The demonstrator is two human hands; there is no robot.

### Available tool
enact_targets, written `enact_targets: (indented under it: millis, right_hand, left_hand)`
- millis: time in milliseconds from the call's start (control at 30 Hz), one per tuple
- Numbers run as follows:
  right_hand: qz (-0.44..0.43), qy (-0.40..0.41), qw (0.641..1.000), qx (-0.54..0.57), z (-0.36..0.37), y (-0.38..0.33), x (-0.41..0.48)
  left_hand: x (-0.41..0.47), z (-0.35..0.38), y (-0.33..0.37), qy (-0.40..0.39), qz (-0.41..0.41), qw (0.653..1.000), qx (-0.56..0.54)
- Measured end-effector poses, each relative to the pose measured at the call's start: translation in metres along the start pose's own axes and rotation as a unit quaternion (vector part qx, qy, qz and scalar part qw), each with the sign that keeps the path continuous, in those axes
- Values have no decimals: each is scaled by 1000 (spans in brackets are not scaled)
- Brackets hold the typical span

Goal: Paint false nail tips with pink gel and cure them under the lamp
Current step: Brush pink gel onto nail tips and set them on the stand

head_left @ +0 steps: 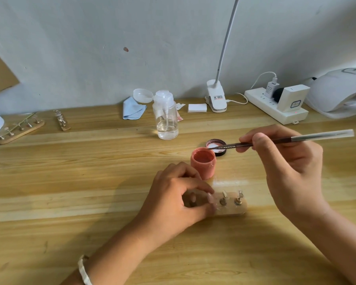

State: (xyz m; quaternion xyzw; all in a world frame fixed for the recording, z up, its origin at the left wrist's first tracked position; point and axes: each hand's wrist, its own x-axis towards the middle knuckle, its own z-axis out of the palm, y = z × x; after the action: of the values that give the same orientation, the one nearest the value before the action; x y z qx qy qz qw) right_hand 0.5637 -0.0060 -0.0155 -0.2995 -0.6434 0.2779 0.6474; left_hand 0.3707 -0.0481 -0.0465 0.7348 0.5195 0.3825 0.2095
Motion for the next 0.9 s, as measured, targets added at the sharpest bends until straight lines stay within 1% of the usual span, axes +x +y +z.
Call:
enact_targets:
  millis: [100,167,300,567,633,700,767,900]
  right_hand:
    - [2,5,1000,-1,0,0,1]
    - [4,9,1000,0,0,0,1]
    - [8,14,1000,-5,0,0,1]
    - [29,26,999,-21,-1,0,2]
    - [28,27,999,-26,0,-1,2]
    - [25,26,999,-32,0,-2,2]
    - [23,26,999,-41,0,-1,2]
    - [23,24,997,-65,0,0,3]
  left_hand:
    - [-1,-3,0,1,-14,1000,13]
    - [-1,-5,0,0,-10,999,46]
    - [0,-10,-1,-35,1,993,117]
    - [2,-22,-2,-48,8,988,147]
    - [2,-24,-1,-46,11,989,140]
    - [1,-21,2,-31,20,992,119]
    - [1,-14,5,1,37,994,106]
    - [3,-1,10,60,58,989,125]
